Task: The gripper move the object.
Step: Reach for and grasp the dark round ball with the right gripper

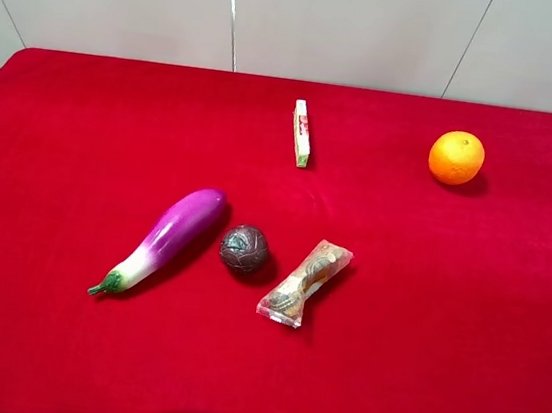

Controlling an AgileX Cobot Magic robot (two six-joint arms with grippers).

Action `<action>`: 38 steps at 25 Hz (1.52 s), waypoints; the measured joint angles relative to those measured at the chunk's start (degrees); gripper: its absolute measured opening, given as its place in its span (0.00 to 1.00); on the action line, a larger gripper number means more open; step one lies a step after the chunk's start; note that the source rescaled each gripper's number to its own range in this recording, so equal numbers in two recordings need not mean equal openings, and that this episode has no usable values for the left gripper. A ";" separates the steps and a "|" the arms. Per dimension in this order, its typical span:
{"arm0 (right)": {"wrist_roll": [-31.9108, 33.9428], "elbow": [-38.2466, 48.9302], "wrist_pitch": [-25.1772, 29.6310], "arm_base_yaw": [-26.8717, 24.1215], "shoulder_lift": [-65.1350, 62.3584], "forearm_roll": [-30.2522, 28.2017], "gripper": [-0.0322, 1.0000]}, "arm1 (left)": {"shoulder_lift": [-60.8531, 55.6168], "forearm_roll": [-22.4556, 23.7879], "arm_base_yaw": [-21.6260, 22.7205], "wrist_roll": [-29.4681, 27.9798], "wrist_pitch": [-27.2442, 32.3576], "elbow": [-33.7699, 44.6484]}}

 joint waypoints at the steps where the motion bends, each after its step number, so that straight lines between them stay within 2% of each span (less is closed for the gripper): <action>1: 0.30 0.00 0.00 0.00 0.00 0.00 1.00 | 0.00 0.00 0.00 0.00 0.00 0.00; 21: 0.30 0.00 -0.05 0.00 0.00 0.06 1.00 | 0.00 0.00 0.00 0.00 0.00 0.00; 25: -0.52 0.00 -0.05 0.00 0.19 2.10 1.00 | 0.00 0.00 0.00 0.00 0.00 0.00; 38: -16.93 -7.21 -0.12 0.00 22.19 11.60 1.00 | 0.00 0.00 0.00 0.00 0.00 0.00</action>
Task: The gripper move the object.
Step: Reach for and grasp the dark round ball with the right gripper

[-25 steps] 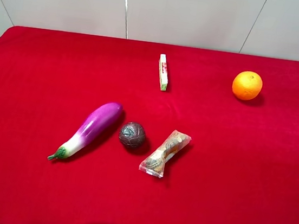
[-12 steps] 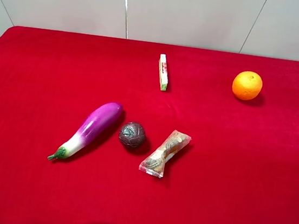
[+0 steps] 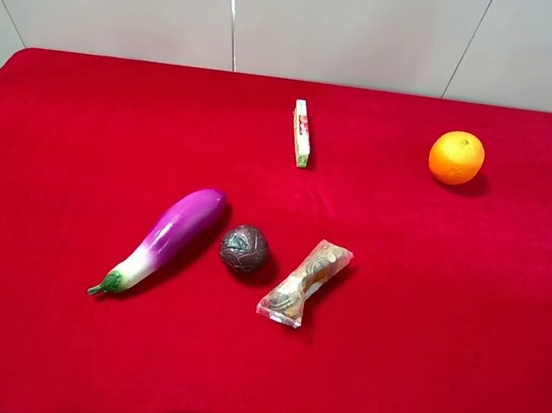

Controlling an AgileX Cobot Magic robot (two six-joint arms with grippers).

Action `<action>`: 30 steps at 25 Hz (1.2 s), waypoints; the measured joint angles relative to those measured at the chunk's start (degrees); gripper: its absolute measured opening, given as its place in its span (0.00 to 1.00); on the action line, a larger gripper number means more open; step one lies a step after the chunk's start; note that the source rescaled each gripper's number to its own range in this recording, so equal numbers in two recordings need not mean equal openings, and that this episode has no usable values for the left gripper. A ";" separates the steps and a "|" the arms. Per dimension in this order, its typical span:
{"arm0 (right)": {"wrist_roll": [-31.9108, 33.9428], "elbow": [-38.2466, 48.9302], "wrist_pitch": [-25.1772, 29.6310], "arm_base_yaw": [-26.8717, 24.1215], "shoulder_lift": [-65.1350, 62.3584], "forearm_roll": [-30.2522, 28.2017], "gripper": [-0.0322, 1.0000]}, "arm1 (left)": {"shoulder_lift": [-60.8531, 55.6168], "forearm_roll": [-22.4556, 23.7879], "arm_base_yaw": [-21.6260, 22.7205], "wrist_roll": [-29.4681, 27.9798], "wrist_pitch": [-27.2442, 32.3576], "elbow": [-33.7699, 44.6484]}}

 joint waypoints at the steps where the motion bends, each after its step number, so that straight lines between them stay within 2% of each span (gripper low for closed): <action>1: -1.38 -0.61 0.00 0.06 1.49 0.89 1.00 | 0.00 0.00 0.00 0.00 0.00 0.00; 5: -4.52 -2.98 0.00 2.76 6.24 2.28 1.00 | 0.00 0.00 0.00 0.00 0.00 0.00; 10: -5.37 -5.32 -0.05 8.14 12.70 1.95 1.00 | 0.00 0.00 0.00 0.00 0.00 0.00; 17: -5.39 -9.47 -0.31 18.85 23.13 -1.91 1.00 | 0.00 0.00 0.00 0.00 0.00 0.00; 23: -2.88 -13.42 -0.63 28.88 32.02 -6.06 1.00 | 0.00 0.00 0.00 0.00 0.00 0.00; 30: -1.46 -18.06 -0.70 37.51 42.61 -7.60 1.00 | 0.00 0.00 0.00 0.00 0.00 0.00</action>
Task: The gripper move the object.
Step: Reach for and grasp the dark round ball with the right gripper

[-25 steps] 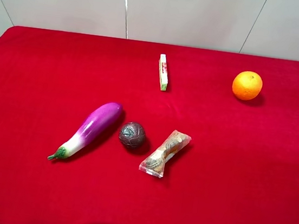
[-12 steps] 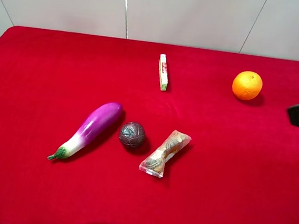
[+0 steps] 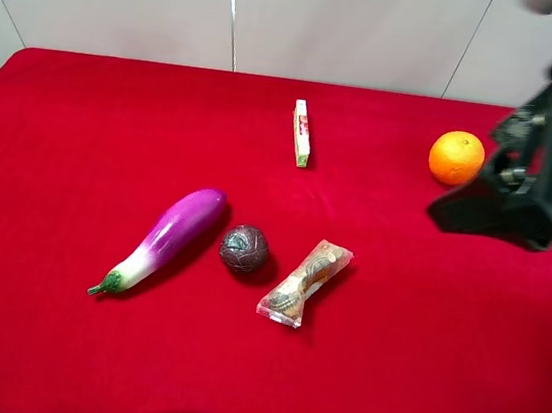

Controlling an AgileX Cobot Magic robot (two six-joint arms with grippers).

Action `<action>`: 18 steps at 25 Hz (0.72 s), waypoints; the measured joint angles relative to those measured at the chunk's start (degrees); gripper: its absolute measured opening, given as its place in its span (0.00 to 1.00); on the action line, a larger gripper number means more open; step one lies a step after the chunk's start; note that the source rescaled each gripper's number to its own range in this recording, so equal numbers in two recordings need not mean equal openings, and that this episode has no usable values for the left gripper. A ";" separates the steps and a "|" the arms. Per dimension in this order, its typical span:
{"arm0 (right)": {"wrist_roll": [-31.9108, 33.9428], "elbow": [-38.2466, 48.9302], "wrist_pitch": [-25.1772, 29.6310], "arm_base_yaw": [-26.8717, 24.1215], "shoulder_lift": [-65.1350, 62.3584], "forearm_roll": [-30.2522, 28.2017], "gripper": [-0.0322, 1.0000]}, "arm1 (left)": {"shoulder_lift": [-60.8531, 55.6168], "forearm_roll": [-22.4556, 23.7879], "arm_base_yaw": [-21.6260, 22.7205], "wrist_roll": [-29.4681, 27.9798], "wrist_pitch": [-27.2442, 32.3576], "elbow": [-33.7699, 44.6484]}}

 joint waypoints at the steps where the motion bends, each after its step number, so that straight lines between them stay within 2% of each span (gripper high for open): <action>1: 0.00 -0.65 0.00 1.09 1.52 -0.47 1.00 | 0.00 0.00 0.00 0.00 0.00 0.00; 10: 3.05 -6.17 0.50 10.88 13.80 -4.86 1.00 | 0.00 0.00 0.00 0.00 0.00 0.00; 18: 3.19 -10.10 -0.38 14.47 23.95 -5.45 1.00 | 0.00 0.00 0.00 0.00 0.00 0.00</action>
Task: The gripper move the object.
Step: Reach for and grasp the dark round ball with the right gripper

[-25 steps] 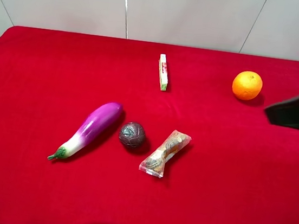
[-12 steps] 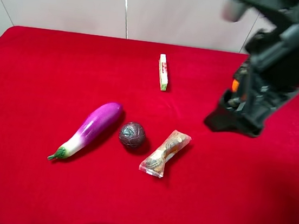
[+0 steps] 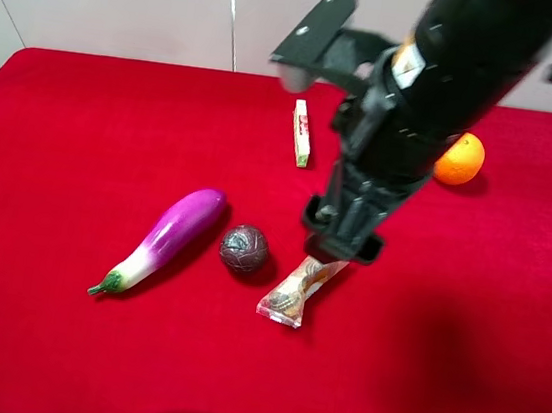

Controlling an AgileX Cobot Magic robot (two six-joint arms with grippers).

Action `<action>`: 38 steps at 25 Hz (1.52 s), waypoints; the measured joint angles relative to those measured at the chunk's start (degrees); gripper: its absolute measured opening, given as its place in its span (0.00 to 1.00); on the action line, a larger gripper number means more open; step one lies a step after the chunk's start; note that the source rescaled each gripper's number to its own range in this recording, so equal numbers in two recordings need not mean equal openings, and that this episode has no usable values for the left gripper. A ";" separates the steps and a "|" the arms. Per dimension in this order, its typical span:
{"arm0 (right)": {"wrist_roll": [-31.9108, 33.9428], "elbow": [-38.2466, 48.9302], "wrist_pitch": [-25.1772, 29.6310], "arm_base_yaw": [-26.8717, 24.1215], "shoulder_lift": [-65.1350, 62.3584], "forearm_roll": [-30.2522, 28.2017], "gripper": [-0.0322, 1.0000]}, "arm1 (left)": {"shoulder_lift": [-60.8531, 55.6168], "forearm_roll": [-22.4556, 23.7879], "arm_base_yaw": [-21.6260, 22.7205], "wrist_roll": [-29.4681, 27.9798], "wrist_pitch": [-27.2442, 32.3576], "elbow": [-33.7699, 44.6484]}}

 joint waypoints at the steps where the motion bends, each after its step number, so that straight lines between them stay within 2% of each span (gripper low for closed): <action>1: 0.00 -0.18 -0.82 0.15 1.18 -0.05 1.00 | 0.00 0.00 0.00 0.00 0.00 0.00; 20: 0.02 -0.72 -12.92 0.63 15.23 4.07 1.00 | 0.00 0.00 0.00 0.00 0.00 0.00; 31: 0.07 -5.84 -14.98 0.63 22.71 4.69 1.00 | 0.00 0.00 0.00 0.00 0.00 0.00; 38: 0.13 -6.22 -18.63 0.63 25.98 5.51 1.00 | 0.00 0.00 0.00 0.00 0.00 0.00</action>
